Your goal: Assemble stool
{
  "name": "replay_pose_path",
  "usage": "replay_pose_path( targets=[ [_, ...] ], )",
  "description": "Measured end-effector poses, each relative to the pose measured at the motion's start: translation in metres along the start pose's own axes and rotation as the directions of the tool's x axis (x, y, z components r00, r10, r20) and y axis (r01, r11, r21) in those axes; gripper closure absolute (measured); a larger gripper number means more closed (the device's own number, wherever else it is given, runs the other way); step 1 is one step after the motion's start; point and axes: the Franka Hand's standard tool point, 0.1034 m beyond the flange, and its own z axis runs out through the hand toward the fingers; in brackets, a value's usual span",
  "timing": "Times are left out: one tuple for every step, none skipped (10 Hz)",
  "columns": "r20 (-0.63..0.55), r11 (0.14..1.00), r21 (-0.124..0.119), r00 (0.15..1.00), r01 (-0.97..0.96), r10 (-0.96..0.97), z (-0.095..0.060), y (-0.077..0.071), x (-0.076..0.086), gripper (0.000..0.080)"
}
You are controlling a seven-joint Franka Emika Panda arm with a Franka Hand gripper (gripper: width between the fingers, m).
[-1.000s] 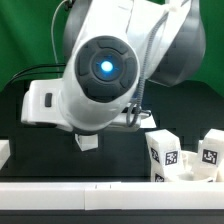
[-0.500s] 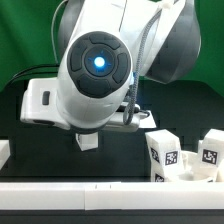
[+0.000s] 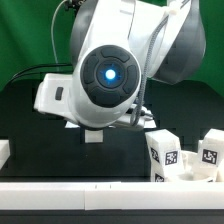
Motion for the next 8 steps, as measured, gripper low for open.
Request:
replay_pose_path(
  targets=[
    [-0.006,1.0,0.0,1.0,-0.002,0.002,0.003,0.0,0.003,0.0151],
    [-0.009,1.0,0.0,1.0,-0.012,0.012,0.008,0.0,0.006,0.0151],
    [-0.007,0.999,0.003,0.999,-0.035,0.035,0.013,-0.001,0.01,0.0151],
    [0.002,0.998,0.023,0.998,-0.061,0.061,0.018,-0.006,0.013,0.0151],
    [0.006,0.996,0.041,0.997,-0.078,0.078,0.02,-0.009,0.014,0.0151],
    [0.013,0.993,0.066,0.995,-0.1,0.099,0.022,-0.011,0.015,0.0151],
    [0.019,0.99,0.065,0.992,-0.122,0.121,0.023,-0.01,0.015,0.0151],
    [0.019,0.99,0.063,0.992,-0.124,0.123,0.024,-0.009,0.015,0.0151]
  ],
)
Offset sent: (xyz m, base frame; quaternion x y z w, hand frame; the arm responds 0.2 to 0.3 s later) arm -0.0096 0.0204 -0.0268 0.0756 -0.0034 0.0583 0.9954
